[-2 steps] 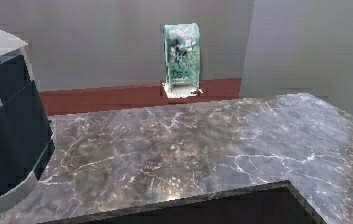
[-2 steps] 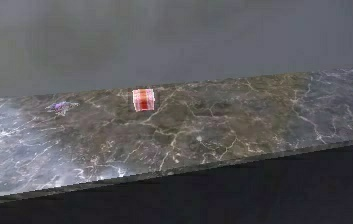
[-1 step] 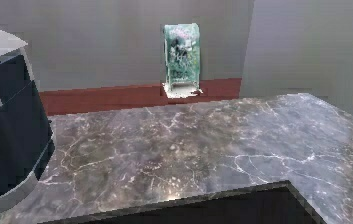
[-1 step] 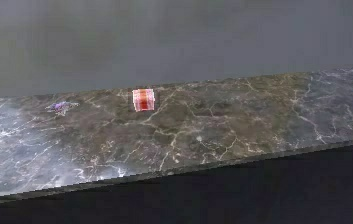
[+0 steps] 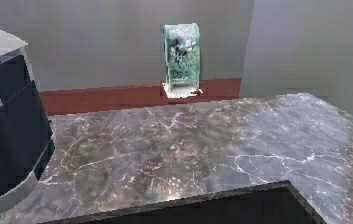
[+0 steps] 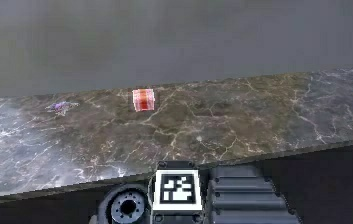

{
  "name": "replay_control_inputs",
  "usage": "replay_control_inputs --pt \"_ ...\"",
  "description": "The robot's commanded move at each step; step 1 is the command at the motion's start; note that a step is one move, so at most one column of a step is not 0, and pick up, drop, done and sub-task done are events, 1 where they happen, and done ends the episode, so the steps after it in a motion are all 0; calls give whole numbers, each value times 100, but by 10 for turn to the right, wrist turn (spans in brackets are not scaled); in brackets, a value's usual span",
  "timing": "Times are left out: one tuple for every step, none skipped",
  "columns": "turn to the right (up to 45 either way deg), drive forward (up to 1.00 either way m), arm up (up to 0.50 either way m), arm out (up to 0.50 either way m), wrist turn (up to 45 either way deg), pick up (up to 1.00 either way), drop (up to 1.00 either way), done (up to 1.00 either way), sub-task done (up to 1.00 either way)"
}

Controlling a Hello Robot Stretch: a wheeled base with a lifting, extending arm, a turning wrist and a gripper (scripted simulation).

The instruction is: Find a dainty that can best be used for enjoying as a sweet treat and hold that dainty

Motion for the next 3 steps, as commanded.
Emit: replay_control_inputs --pt "0 0 0 50 0 0 0 0 0" --pt "0 0 0 0 450 0 0 0 0" --pt "0 0 0 0 450 0 0 0 0"
